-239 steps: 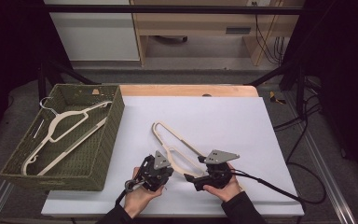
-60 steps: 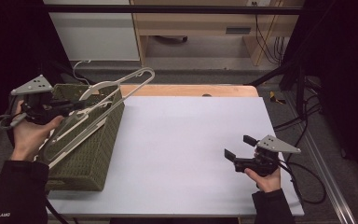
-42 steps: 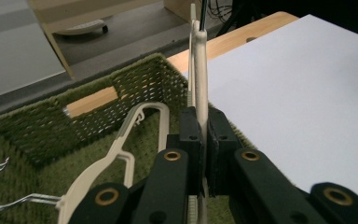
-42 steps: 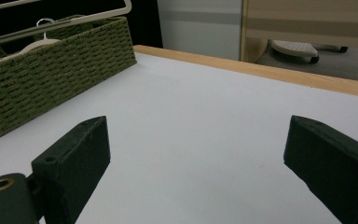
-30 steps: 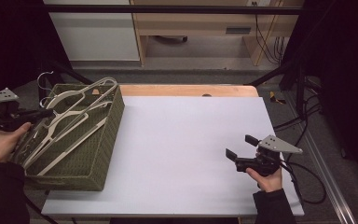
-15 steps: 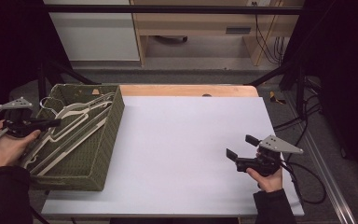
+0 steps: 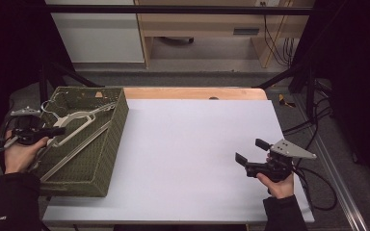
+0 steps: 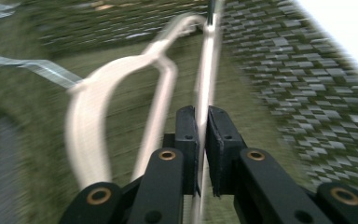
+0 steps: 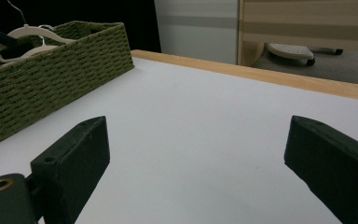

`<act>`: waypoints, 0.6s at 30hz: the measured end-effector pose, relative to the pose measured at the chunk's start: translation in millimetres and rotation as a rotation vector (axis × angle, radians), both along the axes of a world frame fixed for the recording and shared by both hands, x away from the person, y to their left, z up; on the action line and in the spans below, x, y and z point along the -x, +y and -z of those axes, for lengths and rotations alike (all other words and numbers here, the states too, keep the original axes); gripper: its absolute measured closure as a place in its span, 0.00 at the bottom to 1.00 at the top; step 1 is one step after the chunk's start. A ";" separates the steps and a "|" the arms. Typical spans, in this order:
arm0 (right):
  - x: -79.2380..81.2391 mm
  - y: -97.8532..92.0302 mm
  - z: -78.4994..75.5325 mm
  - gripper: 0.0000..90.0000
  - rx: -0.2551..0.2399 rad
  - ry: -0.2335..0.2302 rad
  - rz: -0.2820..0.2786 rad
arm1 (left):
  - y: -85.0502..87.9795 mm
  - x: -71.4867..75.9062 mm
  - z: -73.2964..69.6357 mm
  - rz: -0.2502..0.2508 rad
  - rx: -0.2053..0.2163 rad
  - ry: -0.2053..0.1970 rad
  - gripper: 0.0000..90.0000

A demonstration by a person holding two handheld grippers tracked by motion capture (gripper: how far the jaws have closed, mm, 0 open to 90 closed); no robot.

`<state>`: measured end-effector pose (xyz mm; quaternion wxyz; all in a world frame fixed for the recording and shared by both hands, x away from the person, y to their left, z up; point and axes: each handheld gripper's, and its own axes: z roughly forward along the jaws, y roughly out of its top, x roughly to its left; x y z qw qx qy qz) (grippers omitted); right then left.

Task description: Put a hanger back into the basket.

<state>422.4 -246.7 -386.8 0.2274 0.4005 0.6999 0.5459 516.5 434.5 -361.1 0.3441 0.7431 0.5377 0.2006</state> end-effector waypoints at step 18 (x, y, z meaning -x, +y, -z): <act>0.4 -0.4 -0.6 0.08 -0.004 0.001 0.004 | -1.4 28.0 -12.1 -0.125 0.038 -0.109 0.49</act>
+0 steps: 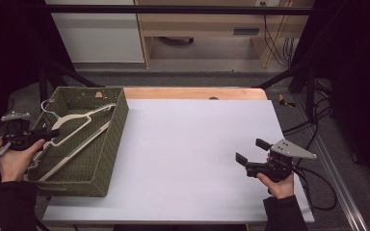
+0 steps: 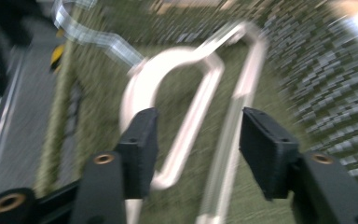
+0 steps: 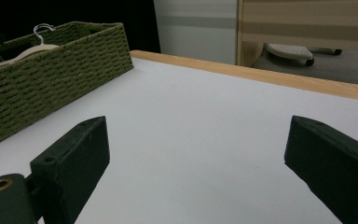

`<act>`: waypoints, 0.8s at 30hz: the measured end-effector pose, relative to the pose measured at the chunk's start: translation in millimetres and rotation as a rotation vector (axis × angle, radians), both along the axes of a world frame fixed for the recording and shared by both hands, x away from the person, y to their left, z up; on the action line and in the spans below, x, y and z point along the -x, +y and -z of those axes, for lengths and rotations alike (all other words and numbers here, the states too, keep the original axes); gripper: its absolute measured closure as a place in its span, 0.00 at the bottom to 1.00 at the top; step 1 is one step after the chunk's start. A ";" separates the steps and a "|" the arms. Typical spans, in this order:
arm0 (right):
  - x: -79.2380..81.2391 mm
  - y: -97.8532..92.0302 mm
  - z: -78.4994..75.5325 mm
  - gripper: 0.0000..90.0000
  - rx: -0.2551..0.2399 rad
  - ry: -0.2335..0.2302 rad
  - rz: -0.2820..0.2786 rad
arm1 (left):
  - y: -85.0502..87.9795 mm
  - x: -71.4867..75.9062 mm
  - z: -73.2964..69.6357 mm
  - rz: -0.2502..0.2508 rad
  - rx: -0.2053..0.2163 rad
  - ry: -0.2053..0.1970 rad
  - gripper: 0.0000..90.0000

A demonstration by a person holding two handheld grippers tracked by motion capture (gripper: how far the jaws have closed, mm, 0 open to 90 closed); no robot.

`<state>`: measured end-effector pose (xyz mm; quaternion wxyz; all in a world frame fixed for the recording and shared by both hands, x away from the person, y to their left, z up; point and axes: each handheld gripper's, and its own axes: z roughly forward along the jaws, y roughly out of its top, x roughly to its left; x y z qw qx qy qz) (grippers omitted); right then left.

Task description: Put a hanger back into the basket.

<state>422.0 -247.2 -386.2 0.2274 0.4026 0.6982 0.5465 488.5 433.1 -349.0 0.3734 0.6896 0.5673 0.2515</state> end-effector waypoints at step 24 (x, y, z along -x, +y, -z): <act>5.7 -9.0 -5.2 0.05 -0.029 -0.034 -0.012 | -144.1 70.5 -1.7 0.394 0.143 -0.318 0.08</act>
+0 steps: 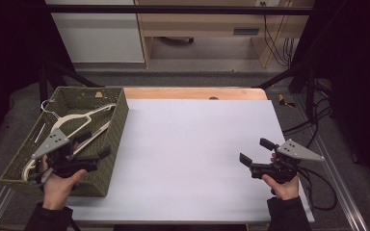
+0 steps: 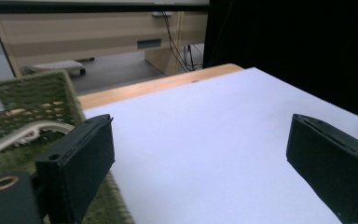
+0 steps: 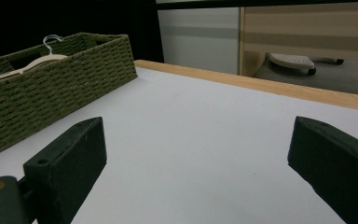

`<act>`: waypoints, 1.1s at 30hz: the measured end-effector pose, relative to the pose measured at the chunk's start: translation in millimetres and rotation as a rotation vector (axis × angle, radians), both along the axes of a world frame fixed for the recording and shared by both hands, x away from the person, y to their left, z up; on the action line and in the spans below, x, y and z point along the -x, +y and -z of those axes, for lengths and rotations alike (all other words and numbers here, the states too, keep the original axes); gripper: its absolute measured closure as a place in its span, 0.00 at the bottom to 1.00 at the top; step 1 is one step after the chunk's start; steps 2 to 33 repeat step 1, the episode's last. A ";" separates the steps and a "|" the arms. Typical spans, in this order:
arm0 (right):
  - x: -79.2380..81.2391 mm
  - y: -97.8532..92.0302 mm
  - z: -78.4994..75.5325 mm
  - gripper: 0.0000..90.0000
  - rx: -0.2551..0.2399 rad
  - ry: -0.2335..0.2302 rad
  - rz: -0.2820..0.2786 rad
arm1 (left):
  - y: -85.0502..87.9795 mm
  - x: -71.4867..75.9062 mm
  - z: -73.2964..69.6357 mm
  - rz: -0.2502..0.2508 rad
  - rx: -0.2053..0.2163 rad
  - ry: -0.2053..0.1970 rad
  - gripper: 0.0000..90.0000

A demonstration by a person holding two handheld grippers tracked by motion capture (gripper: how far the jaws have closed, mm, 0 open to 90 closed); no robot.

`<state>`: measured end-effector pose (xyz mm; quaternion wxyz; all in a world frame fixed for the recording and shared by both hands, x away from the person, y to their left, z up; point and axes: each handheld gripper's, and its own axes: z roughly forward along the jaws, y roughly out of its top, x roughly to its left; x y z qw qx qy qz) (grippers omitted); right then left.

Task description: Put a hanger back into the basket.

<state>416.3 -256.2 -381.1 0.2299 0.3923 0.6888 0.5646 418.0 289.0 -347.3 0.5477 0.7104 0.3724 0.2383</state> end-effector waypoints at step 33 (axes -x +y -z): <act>-0.2 -0.9 0.4 0.05 0.005 -0.002 -0.002 | -3.5 0.2 3.1 0.000 -0.009 0.000 0.08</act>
